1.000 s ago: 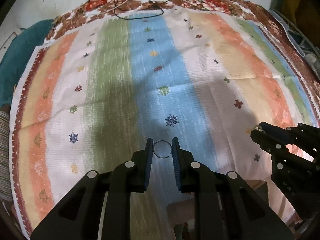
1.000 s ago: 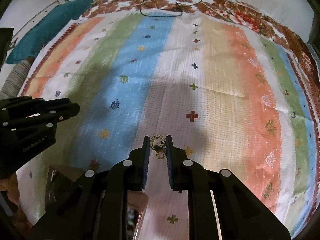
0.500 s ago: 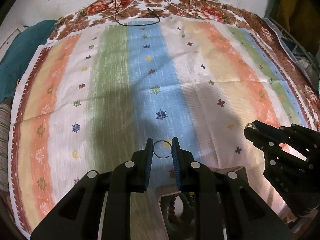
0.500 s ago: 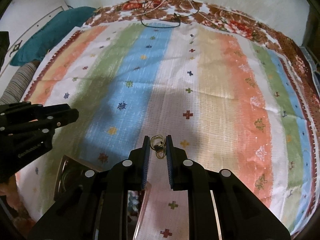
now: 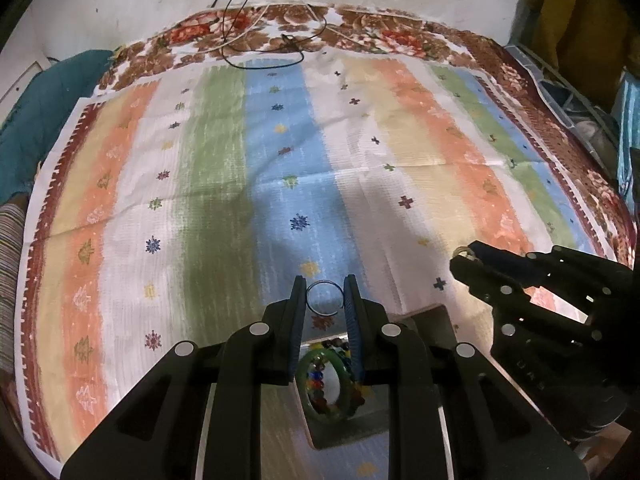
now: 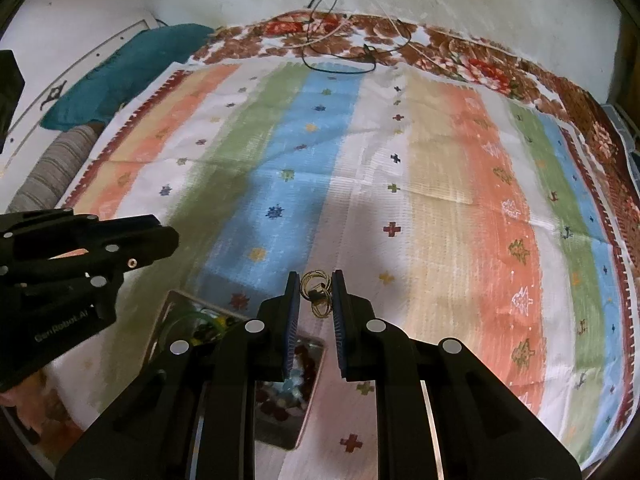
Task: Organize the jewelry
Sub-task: 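Carry both rings to the silver tin, then open both tools to drop the rings into the tin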
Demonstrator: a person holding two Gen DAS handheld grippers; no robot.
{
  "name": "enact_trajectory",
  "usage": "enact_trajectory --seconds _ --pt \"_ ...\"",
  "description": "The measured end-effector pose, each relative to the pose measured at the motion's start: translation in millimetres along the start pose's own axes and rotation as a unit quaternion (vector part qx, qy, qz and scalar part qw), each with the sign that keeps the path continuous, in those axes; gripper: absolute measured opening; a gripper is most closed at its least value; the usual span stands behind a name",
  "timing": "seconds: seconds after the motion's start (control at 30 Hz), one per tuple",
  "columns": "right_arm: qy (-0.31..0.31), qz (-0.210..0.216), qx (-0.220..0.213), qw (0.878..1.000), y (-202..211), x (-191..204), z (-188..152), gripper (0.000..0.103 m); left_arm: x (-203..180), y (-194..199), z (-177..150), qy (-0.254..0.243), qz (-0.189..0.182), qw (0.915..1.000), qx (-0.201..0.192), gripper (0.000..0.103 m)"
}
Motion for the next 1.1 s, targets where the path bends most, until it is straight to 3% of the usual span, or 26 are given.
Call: enact_trajectory --seconds 0.53,1.0,1.03,1.07,1.1 --pt "0.011 0.027 -0.015 0.999 30 20 -16 0.017 -11 36 -16 -0.002 -0.013 0.9997 -0.021 0.019" --pt "0.007 0.067 -0.01 0.998 42 33 -30 0.017 -12 44 -33 0.012 -0.039 0.9991 -0.012 0.019" --pt "0.006 0.07 -0.008 0.997 42 33 -31 0.023 -12 44 -34 0.011 -0.038 0.9992 -0.01 0.021" --pt "0.004 0.069 -0.007 0.998 43 32 -32 0.04 -11 43 -36 0.011 -0.034 0.9993 -0.009 0.031" --pt "0.004 0.068 -0.008 0.998 44 32 -33 0.046 -10 44 -37 0.011 -0.031 0.9994 -0.01 0.035"
Point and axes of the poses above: each gripper's, at about its wrist camera, not at the fingertips, and y roughly against the way its jaws point, x to its left, z to its top, the point moved 6 cm from there along -y, roughly the way its jaws point, and after that the axes turned 7 degrees about -x, right-handed, at the moved point
